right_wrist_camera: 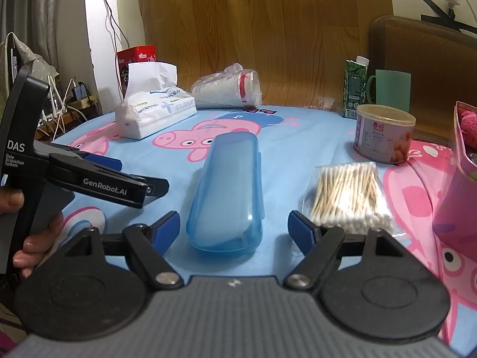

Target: Organize soft objects

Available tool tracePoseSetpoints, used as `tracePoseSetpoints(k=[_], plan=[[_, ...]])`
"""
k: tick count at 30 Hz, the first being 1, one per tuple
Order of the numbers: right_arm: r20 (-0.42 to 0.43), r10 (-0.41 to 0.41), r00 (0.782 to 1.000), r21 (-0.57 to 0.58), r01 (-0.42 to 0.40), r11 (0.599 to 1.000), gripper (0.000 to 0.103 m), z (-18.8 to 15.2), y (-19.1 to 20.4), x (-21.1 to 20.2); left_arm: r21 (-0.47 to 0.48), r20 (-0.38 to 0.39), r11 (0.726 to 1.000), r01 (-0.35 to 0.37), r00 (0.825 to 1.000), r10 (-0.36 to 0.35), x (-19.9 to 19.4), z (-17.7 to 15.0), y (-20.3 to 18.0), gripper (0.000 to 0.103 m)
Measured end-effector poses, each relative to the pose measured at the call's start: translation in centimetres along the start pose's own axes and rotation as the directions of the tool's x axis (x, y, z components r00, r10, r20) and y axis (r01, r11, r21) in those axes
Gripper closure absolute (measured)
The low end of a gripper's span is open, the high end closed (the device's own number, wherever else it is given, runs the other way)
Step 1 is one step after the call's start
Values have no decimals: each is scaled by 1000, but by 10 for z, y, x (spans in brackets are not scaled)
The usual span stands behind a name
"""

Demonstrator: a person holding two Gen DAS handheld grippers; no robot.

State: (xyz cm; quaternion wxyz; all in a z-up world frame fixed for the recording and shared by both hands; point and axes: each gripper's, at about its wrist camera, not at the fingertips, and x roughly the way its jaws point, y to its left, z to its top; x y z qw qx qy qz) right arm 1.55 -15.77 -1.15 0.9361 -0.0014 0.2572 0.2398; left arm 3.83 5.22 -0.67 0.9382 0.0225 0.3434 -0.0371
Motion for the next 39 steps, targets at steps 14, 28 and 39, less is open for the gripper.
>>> tracePoseSetpoints(k=[14,28,39], plan=[[-2,1,1000,-3,-1,1000,20,0,-1,0,-1,0,1000,-1,1000,1,0,0,0,0],[-2,0,1000,-6,0,1000,19,0,-1,1,-4,0,1000,-4,1000,4,-1,0,0,0],[-12,9,1000,-16,-9,1000,18,-2,-1,3,-277,27,924,263,964,-266,-19,6,31,0]])
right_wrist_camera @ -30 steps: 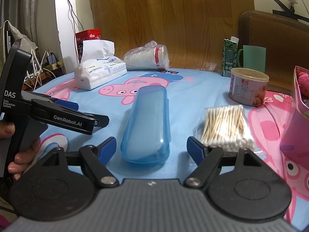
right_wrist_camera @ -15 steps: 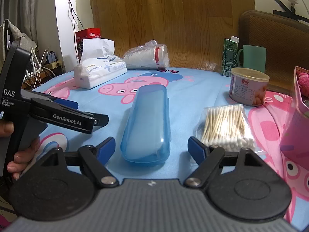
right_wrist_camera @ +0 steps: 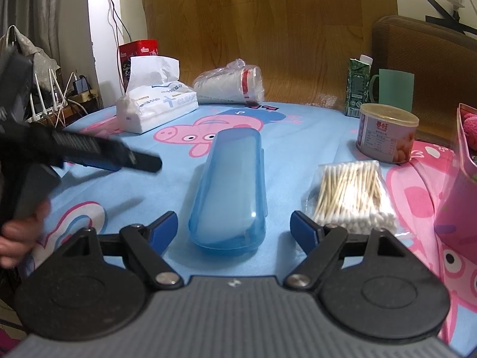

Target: Organize soft objects

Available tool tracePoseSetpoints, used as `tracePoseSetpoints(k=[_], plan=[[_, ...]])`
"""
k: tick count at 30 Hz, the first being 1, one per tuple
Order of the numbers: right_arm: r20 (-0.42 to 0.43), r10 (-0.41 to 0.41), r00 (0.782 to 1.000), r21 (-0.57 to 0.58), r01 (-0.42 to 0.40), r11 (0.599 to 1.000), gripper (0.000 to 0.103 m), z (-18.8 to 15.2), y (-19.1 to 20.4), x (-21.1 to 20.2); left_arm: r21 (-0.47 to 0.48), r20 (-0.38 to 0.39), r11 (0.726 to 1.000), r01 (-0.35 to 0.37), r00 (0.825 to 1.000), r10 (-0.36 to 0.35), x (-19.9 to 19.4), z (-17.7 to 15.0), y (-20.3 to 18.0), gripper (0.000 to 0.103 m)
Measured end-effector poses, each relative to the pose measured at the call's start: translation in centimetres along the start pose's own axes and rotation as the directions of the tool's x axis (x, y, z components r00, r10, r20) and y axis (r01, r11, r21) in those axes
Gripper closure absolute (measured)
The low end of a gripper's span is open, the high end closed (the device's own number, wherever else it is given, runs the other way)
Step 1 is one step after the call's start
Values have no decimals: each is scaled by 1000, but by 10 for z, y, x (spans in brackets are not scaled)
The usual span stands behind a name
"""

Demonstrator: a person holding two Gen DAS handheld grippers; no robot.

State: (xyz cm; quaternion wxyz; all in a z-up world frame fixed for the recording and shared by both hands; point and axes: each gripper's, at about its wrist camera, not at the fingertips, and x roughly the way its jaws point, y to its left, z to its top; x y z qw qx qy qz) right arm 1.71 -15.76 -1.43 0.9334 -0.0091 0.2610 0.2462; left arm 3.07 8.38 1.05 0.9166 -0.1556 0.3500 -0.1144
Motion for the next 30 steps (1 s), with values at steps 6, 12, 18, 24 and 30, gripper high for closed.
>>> tracePoseSetpoints(k=[6,12,18,24,30], plan=[[-4,-1,1000,-12,1,1000,20,1,1,2,-24,-96,988,151,984,-153,16,5,-27,1],[-19,-5,1000,-51,4,999,47,0,7,6,10,-159,982,187,970,-183,46,6,-61,25],[98,-34,995,-29,37,999,48,-3,1,-19,85,-142,971,224,967,-211,36,21,-105,29],[262,-207,943,54,199,978,47,7,-42,-69,287,-118,899,331,943,-310,45,42,-205,29],[274,-444,853,184,406,895,47,-2,-113,-116,376,-239,789,486,873,-424,97,33,-306,30]])
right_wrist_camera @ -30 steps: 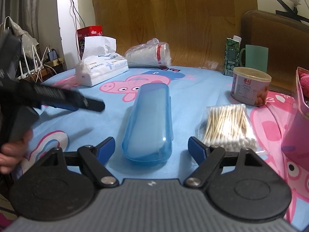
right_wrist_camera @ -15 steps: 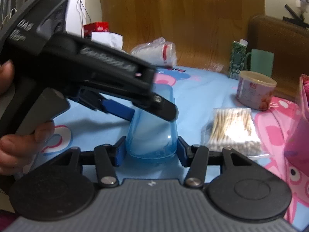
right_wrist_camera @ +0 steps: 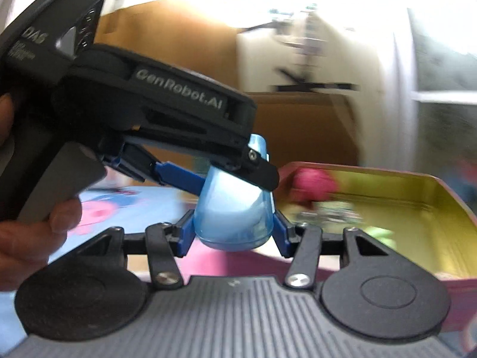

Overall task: Organize soft objects
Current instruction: 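Lower the blue case into the pink tin and open the right gripper, then move the right gripper back toward the cotton-swab bag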

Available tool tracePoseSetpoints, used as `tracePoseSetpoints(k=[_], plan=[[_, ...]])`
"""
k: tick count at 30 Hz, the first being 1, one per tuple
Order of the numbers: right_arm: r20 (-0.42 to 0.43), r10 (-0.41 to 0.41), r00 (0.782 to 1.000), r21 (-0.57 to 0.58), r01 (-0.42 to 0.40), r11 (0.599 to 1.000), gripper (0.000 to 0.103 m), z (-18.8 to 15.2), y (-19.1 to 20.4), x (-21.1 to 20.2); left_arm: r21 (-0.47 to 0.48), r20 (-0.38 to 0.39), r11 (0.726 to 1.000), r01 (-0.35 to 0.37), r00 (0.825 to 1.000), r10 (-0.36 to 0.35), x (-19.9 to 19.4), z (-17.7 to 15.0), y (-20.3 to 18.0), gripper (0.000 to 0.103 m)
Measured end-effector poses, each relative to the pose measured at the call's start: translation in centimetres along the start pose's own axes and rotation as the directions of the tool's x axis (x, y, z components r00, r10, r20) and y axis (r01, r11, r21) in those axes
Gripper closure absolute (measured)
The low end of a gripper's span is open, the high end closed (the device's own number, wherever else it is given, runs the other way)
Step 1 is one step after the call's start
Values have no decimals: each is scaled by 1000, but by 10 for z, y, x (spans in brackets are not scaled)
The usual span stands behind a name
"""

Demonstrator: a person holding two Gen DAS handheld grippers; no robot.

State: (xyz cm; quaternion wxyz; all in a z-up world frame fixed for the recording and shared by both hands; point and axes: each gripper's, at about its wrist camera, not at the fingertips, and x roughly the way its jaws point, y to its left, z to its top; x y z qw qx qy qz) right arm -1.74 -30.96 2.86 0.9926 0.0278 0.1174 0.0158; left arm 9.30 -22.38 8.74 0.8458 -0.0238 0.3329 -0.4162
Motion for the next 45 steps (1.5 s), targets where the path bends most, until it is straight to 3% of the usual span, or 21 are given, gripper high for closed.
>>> tracePoseSetpoints(k=[3,6,8,11,16,22,28,37,45], plan=[[-25,-110,994,18,110,994,47,0,-36,3,41,-21,999,33,999,-32,41,6,-25,25],[-57,-284,957,-8,284,959,45,-8,-62,21,70,-18,997,-33,999,34,61,5,-35,23],[-71,-335,940,10,336,942,44,-10,-76,24,88,-14,993,-75,997,76,61,1,-39,22],[-47,-300,953,94,303,948,40,-10,-90,14,117,9,982,-150,989,150,51,-3,-39,16],[-11,-268,963,91,268,959,40,-9,-79,8,113,27,955,-273,962,271,23,-10,-22,14],[17,-188,982,84,186,979,40,-7,-34,-9,136,80,910,-392,920,384,-20,-29,-9,7],[37,-72,997,25,71,997,38,-10,10,-19,67,92,880,-471,881,465,-64,-53,29,5],[-97,88,991,-40,-92,995,37,-24,70,3,-40,46,813,-580,812,582,-97,-88,94,4],[-160,108,981,-75,-122,990,34,-34,95,16,-89,-6,770,-632,773,634,-99,-110,138,3]])
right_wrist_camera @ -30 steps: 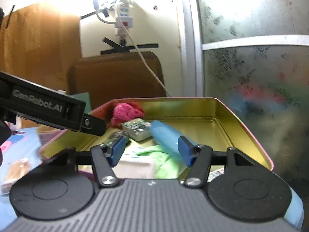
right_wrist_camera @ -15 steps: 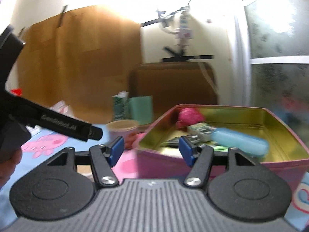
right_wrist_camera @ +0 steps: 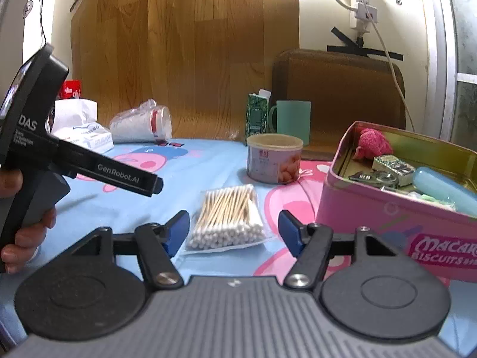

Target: Organize soft objects

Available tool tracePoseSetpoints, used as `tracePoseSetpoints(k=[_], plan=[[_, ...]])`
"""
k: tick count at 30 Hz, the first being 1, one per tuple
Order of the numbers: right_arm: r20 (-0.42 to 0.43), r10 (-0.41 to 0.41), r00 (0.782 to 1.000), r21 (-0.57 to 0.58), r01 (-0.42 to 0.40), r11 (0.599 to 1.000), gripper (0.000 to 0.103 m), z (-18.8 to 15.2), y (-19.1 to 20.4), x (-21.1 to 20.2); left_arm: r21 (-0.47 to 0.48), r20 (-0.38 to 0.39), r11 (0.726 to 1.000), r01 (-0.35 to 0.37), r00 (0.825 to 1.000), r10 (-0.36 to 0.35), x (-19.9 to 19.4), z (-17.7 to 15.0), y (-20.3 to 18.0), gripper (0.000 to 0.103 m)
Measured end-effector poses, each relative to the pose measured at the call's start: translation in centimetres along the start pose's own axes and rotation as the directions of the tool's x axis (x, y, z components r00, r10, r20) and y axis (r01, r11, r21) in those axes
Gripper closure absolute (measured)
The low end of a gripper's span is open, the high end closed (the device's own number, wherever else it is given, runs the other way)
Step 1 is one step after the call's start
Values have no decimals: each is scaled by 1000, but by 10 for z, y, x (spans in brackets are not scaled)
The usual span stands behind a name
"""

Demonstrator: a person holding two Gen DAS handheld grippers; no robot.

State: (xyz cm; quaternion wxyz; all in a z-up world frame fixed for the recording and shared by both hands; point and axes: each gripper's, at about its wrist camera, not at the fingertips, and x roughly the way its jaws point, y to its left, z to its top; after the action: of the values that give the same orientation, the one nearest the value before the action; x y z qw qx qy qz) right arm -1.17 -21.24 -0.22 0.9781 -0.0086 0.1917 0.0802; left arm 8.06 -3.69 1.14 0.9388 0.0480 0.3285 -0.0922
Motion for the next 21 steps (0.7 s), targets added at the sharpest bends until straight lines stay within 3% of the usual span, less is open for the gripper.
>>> tracePoseSetpoints(k=[3,4,7,21], plan=[[-12,-6,1000,9,6,1000,33,-5,0,5,24,-24,999,-33,999,34,17,-12,2,1],[-22,-8,1000,13,8,1000,33,-8,0,7,-20,-16,1000,2,1000,-3,15,-10,8,1],[-42,0,999,22,1,1000,33,-11,-1,11,-57,-27,998,12,1000,-14,18,-11,14,1],[-80,79,994,126,-68,990,32,-10,-15,18,-6,-29,999,48,998,-48,16,-11,9,0]])
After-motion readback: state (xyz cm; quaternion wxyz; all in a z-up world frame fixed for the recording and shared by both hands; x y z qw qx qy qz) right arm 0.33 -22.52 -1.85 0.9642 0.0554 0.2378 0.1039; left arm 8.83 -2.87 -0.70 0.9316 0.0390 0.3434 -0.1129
